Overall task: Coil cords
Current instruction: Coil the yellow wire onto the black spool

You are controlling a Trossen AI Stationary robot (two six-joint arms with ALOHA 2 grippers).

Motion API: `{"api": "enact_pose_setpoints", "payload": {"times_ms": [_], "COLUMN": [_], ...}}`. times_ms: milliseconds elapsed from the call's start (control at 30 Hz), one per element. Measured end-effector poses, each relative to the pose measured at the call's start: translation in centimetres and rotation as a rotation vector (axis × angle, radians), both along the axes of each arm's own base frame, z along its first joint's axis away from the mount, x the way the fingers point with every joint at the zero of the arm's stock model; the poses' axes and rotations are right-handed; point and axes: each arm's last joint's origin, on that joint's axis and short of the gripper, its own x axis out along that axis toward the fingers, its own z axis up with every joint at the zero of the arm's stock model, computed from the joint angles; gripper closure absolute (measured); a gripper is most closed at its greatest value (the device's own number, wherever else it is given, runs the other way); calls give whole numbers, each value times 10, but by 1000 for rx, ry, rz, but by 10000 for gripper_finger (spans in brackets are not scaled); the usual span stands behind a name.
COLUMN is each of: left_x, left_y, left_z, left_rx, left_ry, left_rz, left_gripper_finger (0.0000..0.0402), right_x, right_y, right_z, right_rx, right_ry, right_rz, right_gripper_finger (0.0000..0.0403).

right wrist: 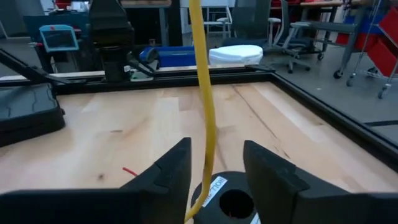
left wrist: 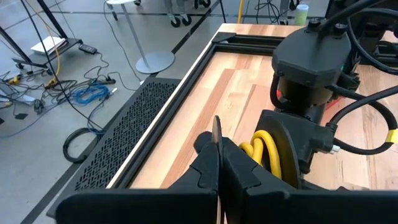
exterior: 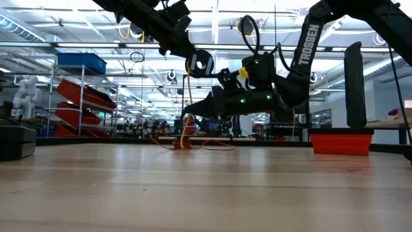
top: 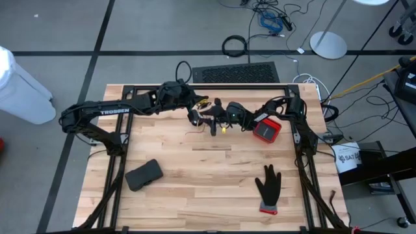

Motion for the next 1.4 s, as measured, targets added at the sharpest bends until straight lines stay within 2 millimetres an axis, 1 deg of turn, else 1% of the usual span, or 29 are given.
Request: {"api": "enact_pose_setpoints", "payload": {"times_ms": [100, 200, 267, 467, 733, 1000, 1267, 1400], "left_x": [0, 0, 0, 0, 0, -6, -11, -13], "left_y": [-1, -1, -1, -1, -1, 3, 2, 1], "left_z": [0, 0, 0, -1, -1, -9, -17, -20], "left_rx": [0, 8, 13, 12, 22, 80, 72, 57], "left_ry": [0, 4, 7, 14, 22, 145, 252, 289], "left_rz": [-5, -9, -11, -11, 10, 76, 65, 55], "left_gripper_finger": [401, 401, 401, 401, 401, 401, 401, 401], "right_x": [0, -1, -1, -4, -10, -13, -13, -13], "right_y": [-1, -2, -2, -8, -21, -27, -27, -27], "right_z": [0, -4, -6, -13, -15, -17, -17, -13], "right_rx": [-13, -12, -10, 35, 109, 165, 203, 224], "right_ry": [5, 39, 68, 129, 146, 146, 136, 96], "right_rz": [-1, -3, -8, -74, -120, -145, -151, -133], "right_gripper_finger": [320, 380, 394, 399, 401, 402, 403, 403]}}
